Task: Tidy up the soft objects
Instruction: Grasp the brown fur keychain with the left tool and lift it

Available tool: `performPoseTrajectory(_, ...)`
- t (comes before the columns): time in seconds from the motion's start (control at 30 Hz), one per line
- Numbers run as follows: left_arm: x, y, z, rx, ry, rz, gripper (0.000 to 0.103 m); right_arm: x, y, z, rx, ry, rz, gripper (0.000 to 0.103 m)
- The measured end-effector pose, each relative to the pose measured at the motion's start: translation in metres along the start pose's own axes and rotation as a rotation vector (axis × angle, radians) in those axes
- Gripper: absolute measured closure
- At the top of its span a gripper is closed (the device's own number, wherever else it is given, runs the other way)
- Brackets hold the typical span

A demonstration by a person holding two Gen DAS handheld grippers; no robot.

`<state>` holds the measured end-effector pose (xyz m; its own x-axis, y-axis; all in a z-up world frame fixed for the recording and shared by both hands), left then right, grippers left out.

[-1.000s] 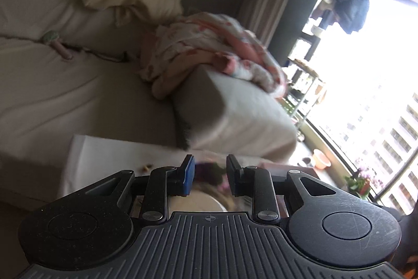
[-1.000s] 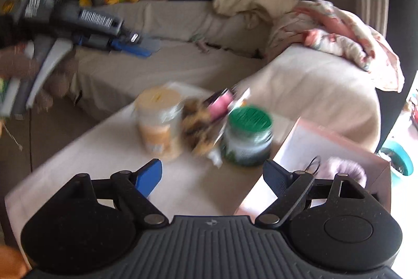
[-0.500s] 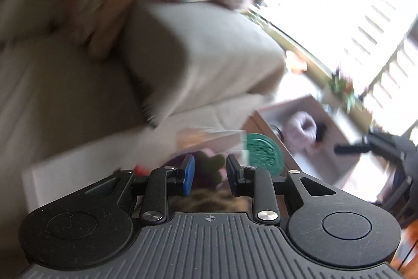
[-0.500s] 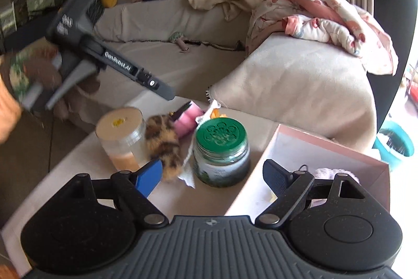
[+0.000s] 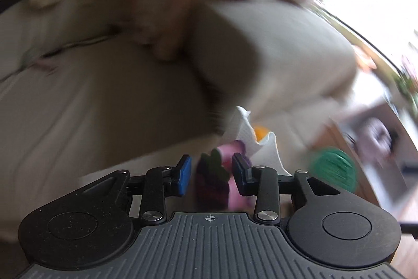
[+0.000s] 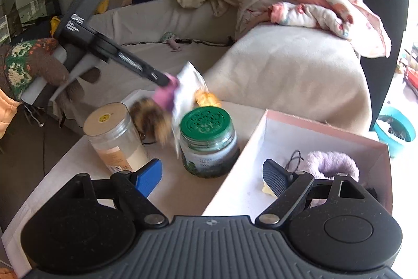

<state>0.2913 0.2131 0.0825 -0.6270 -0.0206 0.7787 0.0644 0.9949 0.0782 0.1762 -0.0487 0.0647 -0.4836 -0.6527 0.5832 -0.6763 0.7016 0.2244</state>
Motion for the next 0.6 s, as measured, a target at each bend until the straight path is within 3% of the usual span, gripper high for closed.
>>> performPoseTrajectory(0.17, -0.023, 0.062, 0.028, 0.171, 0.080, -0.049, 0.069, -0.003, 0.002, 0.002, -0.025, 0.009, -0.019, 0.018)
performPoseTrajectory(0.33, -0.043, 0.100, 0.063, 0.363, 0.139, 0.038, 0.069, -0.007, 0.010, 0.002, -0.013, 0.022, -0.032, 0.018)
performPoseTrajectory(0.47, -0.052, 0.114, 0.070, 0.567, 0.128, 0.201, 0.069, -0.011, 0.015, -0.002, -0.003, 0.035, -0.032, 0.018)
performPoseTrajectory(0.53, -0.056, 0.112, 0.066, 0.590, 0.117, 0.235, 0.069, -0.013, 0.017, -0.005, -0.005, 0.039, -0.039, 0.018)
performPoseTrajectory(0.6, -0.058, 0.105, 0.060, 0.558, 0.108, 0.216, 0.069, -0.015, 0.017, -0.010, -0.018, 0.043, -0.049, 0.018)
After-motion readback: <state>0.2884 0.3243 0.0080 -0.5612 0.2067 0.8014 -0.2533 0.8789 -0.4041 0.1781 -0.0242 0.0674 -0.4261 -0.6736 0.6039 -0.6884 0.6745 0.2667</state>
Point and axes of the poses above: each gripper's, at about its wrist camera, not at the fingertips, and x roughly against the way its jaws point, y to its left, z to its underside, the point moved 4 cm from there along -x, roughly the way its jaws point, and after that the axes turned 11 degrees about -z, right-handed, at the moved point
